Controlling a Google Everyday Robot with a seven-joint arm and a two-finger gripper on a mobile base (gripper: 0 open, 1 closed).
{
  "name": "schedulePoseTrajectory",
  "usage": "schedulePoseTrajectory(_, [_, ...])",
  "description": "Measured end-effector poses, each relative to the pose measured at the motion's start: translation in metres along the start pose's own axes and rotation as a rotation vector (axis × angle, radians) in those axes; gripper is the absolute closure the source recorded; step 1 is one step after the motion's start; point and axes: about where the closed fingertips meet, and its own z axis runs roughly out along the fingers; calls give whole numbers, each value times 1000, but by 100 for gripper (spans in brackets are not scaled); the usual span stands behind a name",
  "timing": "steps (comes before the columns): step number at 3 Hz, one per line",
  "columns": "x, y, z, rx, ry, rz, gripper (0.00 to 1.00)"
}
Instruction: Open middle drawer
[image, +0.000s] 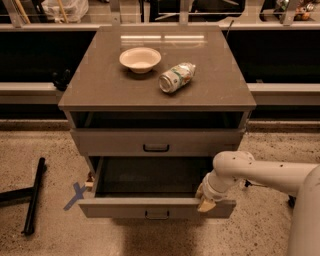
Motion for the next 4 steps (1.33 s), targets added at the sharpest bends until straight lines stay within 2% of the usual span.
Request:
schedulePoseTrajectory(1, [0,0,0,0,0,0,94])
schedulePoseTrajectory(2, [9,36,12,4,-36,14,100])
schedulePoseTrajectory(4, [9,37,12,4,-38,14,100])
